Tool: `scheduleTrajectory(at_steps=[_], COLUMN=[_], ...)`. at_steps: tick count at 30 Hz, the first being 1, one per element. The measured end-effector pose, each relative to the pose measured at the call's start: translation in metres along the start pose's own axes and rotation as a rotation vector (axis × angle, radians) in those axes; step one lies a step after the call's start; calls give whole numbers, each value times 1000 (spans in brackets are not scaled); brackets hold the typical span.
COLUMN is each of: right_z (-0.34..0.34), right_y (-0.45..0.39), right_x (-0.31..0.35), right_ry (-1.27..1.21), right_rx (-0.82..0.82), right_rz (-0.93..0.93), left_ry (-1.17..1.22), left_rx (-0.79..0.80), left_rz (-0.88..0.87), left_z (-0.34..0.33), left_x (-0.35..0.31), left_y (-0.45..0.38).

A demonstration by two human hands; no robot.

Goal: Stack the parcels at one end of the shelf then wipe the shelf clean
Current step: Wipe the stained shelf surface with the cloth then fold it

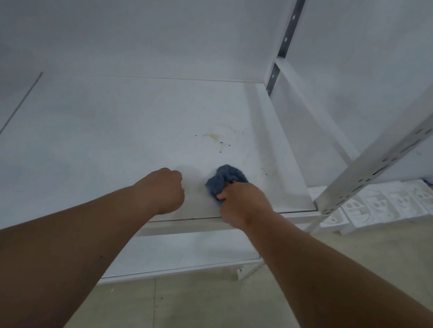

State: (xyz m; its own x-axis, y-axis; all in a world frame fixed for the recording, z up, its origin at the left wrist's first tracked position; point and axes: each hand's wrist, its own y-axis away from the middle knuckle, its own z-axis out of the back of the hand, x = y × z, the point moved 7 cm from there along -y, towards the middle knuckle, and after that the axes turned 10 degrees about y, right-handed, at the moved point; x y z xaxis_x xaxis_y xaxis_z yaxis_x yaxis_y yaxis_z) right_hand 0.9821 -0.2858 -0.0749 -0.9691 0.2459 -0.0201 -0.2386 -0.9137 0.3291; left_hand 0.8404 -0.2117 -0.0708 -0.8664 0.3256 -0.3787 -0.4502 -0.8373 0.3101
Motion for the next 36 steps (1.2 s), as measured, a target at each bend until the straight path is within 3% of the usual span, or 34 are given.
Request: scheduleTrajectory(at_steps=[4, 7, 10, 14, 19, 23, 25, 27, 29, 31, 36], right_z=[-2, -9, -16, -19, -21, -22, -29, -32, -31, -27, -29], right_y=[22, 38, 39, 25, 0, 3, 10, 16, 19, 21, 7], right_x=[48, 82, 69, 11, -62, -45, -21, -6, -12, -32, -124], right_ry=[-81, -45, -79, -96, -65, -189, -212, -152, -99, -70, -147], right_rx=[74, -53, -85, -50, 27, -54, -94, -158, -182, -157, -174], right_rz=[-19, 256, 432, 342, 32, -199, -169, -18, 167, 238, -44], left_ry=[36, 41, 39, -12, 13, 33, 34, 33, 28, 20, 30], left_rx=[-22, -29, -10, 15, 19, 37, 42, 39, 39, 45, 56], left_rz=[-13, 0, -5, -38, -76, -97, -100, -110, -113, -122, -141], left_z=[-1, -1, -5, -11, -18, -24, -26, -27, -30, -34, -40], left_x=[-7, -14, -21, -34, -55, -66, -70, -74, -80, -87, -108], left_y=[-6, -11, -12, -15, -18, -24, -28, -33, -36, -39, -43])
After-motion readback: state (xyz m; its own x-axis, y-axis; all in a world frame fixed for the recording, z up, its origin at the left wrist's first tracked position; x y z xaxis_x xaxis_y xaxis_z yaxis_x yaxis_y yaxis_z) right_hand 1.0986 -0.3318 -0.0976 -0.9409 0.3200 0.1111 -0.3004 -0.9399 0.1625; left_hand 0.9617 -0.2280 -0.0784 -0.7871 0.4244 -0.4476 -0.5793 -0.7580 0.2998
